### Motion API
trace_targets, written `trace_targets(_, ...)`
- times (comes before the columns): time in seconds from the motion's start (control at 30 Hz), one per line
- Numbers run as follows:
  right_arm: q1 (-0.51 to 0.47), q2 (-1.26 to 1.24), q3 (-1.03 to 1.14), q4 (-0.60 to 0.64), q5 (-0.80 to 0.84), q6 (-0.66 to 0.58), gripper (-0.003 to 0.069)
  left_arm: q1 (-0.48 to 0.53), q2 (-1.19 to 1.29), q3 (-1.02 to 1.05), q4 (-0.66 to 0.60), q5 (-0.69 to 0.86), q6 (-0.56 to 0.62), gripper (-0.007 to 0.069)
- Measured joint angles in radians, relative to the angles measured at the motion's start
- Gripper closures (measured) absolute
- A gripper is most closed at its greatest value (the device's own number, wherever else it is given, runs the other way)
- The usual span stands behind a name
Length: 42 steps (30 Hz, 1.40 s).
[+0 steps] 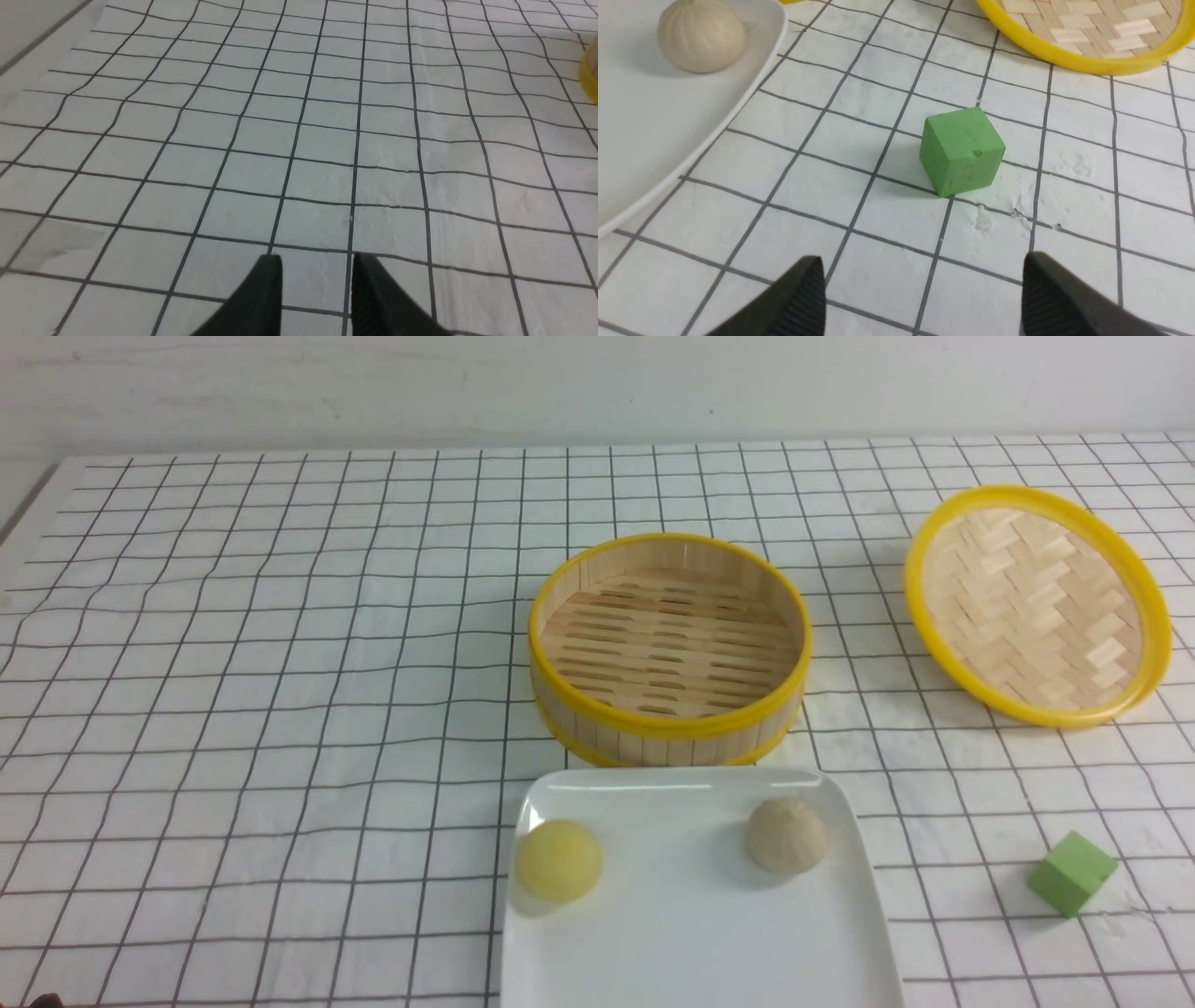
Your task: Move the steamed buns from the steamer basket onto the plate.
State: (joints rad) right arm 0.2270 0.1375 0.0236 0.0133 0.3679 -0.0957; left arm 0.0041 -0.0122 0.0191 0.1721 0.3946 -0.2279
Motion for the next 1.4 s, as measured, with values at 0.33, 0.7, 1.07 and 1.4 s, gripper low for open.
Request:
trace_targets(0.33, 0.000, 0.000, 0.000, 0.000, 0.000, 0.000, 0.0111, 0.000, 0.000, 0.000, 0.000, 0.000, 0.000, 0.0384)
trace_targets(0.7, 0.000, 0.000, 0.001, 0.000, 0.000, 0.000, 0.0111, 0.000, 0.000, 0.000, 0.000, 0.000, 0.000, 0.0384)
trace_targets(1.07, 0.000, 0.000, 0.001, -0.003, 0.000, 0.000, 0.0111, 0.000, 0.000, 0.000, 0.000, 0.000, 0.000, 0.0384)
trace_targets(1.4, -0.078, -0.147, 0.001, -0.013, 0.014, 0.001, 0.0111, 0.000, 0.000, 0.000, 0.005, 0.000, 0.000, 0.0384)
